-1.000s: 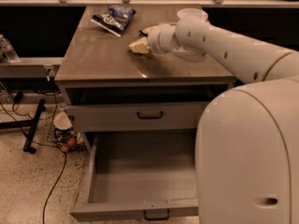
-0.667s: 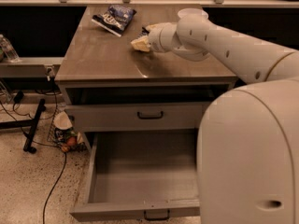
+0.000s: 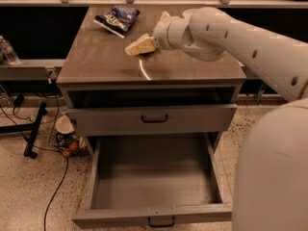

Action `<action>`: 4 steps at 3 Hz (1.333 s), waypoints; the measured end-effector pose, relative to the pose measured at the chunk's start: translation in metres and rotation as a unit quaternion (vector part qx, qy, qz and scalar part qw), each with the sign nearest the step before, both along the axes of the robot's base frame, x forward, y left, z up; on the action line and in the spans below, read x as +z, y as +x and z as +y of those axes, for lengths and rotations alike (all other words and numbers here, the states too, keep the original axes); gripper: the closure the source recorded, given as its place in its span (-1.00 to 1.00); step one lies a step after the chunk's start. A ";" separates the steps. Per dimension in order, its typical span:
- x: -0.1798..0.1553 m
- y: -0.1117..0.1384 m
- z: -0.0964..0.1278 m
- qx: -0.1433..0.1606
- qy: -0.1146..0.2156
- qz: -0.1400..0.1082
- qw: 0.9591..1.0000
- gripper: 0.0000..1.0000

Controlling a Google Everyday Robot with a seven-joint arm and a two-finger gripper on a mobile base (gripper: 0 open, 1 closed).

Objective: Pick rxbar blueberry from middle drawer and place on counter

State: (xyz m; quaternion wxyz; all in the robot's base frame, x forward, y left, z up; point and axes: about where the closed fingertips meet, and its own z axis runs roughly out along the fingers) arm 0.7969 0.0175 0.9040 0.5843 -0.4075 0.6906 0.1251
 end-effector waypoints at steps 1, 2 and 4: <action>0.033 -0.024 -0.032 -0.010 0.064 -0.010 0.998 -1.00; 0.081 -0.039 -0.072 -0.021 0.125 -0.056 0.990 -1.00; 0.131 -0.060 -0.144 -0.056 0.182 -0.132 0.973 -1.00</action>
Offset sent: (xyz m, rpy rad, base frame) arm -0.0848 -0.1751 0.1423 0.4192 -0.2699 -0.1058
